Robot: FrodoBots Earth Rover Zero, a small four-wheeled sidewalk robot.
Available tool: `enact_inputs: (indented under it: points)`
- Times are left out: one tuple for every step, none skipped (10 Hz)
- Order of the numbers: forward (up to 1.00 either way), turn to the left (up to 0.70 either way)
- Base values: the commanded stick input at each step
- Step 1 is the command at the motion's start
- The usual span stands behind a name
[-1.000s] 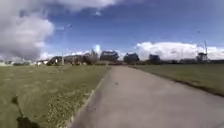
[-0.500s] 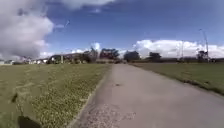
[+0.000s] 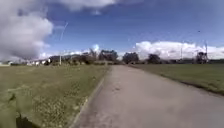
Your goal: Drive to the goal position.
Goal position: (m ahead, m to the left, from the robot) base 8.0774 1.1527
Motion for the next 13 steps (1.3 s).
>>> enact_inputs:
  points:
    - [0.70, 0.00]
    - [0.70, 0.00]
    - [0.70, 0.00]
    - [0.70, 0.00]
    - [0.70, -0.07]
    - [0.70, -0.13]
    - [0.70, -0.22]
    - [0.70, -0.32]
    - [0.70, -0.35]
    - [0.70, -0.35]
    - [0.70, -0.35]
    - [0.70, -0.35]
    - [0.70, 0.00]
